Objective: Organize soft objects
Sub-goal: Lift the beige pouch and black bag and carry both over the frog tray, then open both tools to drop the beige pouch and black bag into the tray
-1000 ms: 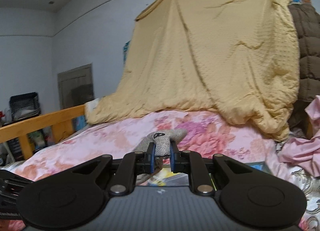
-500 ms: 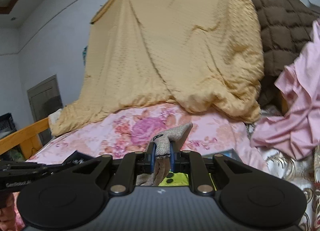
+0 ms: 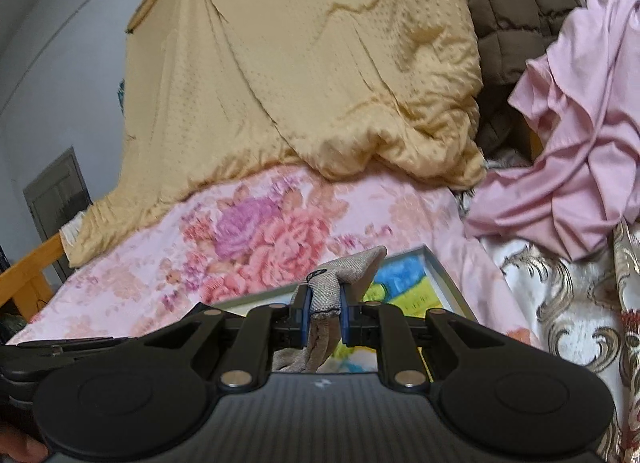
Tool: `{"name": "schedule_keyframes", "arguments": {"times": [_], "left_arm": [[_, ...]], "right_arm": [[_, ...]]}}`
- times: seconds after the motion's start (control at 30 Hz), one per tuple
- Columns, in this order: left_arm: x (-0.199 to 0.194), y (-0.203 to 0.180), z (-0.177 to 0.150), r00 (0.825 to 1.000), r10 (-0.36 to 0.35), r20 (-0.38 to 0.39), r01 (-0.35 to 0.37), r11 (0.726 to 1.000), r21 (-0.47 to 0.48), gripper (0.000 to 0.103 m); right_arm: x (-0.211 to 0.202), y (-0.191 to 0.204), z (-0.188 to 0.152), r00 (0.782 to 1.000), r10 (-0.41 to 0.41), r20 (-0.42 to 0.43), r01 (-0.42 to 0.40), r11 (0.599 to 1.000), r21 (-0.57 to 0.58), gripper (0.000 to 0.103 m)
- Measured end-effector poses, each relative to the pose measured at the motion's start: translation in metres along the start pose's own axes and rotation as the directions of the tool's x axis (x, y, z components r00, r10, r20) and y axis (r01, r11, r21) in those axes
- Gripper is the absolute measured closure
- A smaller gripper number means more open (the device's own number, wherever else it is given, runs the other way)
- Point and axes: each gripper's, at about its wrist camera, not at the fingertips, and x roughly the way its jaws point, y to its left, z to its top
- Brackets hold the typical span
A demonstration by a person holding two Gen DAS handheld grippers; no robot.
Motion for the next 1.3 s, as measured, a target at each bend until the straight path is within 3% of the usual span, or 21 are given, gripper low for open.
{"name": "schedule_keyframes", "arguments": {"times": [0.3, 0.7, 0.87, 1.3], "left_arm": [[0.017, -0.004, -0.015, 0.996, 0.009, -0.086, -0.010, 1.000, -0.009, 0.099], [0.016, -0.009, -0.020, 0.993, 0.039, -0.113, -0.040, 0.999, -0.015, 0.087], [0.008, -0.012, -0.021, 0.992, 0.068, -0.103, -0.068, 0.998, 0.001, 0.071], [-0.044, -0.018, -0.017, 0.992, 0.127, -0.015, -0.127, 0.992, -0.005, 0.034]], "right_arm": [[0.010, -0.009, -0.009, 0.994, -0.058, -0.093, 0.059, 0.998, 0.011, 0.084], [0.004, -0.019, -0.015, 0.988, -0.106, -0.110, 0.110, 0.994, 0.024, 0.066], [-0.003, -0.020, -0.016, 0.987, -0.116, -0.109, 0.119, 0.993, 0.022, 0.050], [-0.049, 0.006, -0.013, 0.994, -0.104, -0.030, 0.103, 0.994, -0.043, 0.022]]}}
